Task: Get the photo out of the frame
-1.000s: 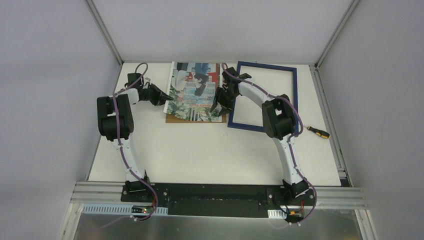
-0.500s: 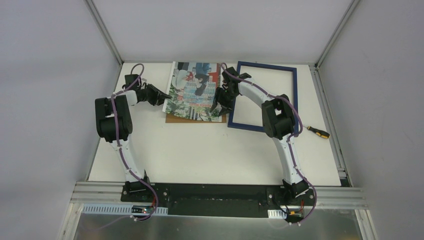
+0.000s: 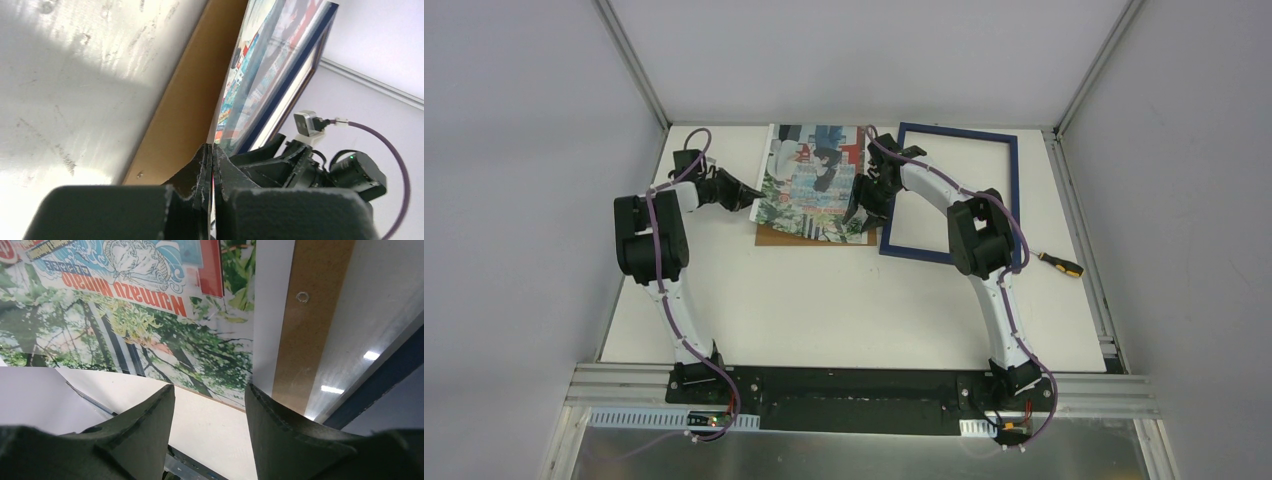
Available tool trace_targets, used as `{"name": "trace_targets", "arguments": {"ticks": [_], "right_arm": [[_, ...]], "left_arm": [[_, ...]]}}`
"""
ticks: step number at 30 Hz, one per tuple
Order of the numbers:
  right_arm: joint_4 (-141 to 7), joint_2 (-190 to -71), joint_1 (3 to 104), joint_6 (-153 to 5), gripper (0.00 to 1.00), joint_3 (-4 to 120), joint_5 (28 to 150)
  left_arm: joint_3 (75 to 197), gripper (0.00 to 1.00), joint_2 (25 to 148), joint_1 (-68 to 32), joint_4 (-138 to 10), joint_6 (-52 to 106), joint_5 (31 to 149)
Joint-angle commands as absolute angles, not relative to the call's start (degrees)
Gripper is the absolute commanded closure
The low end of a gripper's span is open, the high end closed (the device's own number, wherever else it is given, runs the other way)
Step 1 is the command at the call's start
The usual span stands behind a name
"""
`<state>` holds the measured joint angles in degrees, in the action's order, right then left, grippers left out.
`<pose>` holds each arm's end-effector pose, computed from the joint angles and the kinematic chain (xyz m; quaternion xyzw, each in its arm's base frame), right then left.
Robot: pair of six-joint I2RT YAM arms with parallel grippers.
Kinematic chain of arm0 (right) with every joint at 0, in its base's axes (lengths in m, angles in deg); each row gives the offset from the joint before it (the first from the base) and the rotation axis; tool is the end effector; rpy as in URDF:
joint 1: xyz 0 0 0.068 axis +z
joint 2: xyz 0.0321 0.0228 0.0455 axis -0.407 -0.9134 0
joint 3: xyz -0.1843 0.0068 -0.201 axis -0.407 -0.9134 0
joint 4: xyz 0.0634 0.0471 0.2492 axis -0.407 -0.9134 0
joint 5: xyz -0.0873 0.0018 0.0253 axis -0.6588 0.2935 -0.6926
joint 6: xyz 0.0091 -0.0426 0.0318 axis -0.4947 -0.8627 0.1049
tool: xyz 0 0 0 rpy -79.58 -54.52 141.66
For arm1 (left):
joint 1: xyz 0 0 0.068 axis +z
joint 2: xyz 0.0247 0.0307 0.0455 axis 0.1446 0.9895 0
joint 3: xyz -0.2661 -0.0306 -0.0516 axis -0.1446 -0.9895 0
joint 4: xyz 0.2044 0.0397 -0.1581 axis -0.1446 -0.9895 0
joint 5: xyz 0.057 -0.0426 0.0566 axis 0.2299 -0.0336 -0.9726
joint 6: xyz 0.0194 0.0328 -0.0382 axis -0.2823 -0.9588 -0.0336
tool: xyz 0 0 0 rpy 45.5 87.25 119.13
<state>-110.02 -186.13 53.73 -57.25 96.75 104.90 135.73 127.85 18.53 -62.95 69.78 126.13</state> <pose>0.4320 0.2627 0.1619 -0.0933 0.9537 0.2691 0.0968 0.4264 0.0516 0.1539 -0.3212 0.7962 -0.4625 0.2211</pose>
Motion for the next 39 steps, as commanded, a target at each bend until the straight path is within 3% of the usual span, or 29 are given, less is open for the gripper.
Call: {"name": "trace_targets", "arguments": {"ticks": [1, 6, 12, 22, 32, 36, 39], "right_arm": [[-114.13, -190.46, 54.27, -59.28, 0.41, 95.87, 100.68], [-114.92, -190.48, 54.27, -59.3, 0.37, 96.78, 100.4], [-115.58, -189.95, 54.41, -60.44, 0.18, 97.28, 100.52], [-117.86, -187.65, 54.28, -62.16, 0.08, 97.17, 100.49], [-119.83, -183.63, 53.43, -60.46, 0.07, 98.36, 100.62], [-121.18, -178.7, 53.3, -59.82, 0.06, 98.05, 100.37], [-121.03, -174.11, 52.92, -59.52, 0.06, 96.13, 100.73]], "left_arm": [[138.76, 1.0, 124.95, 18.77, -71.41, 63.79, 124.06], [142.94, 1.0, 121.17, 18.73, -83.7, 56.53, 116.53], [146.06, 1.0, 116.96, 18.08, -93.07, 50.43, 108.45], [153.89, 1.0, 111.59, 17.27, -110.14, 44.99, 93.18], [179.54, 1.0, 110.02, 16.9, -132.38, 42.16, 70.88], [193.2, 1.0, 111.15, 16.29, -135.25, 41.25, 74.49], [201.12, 1.0, 113.14, 16.09, -133.05, 43.73, 87.76]]}}
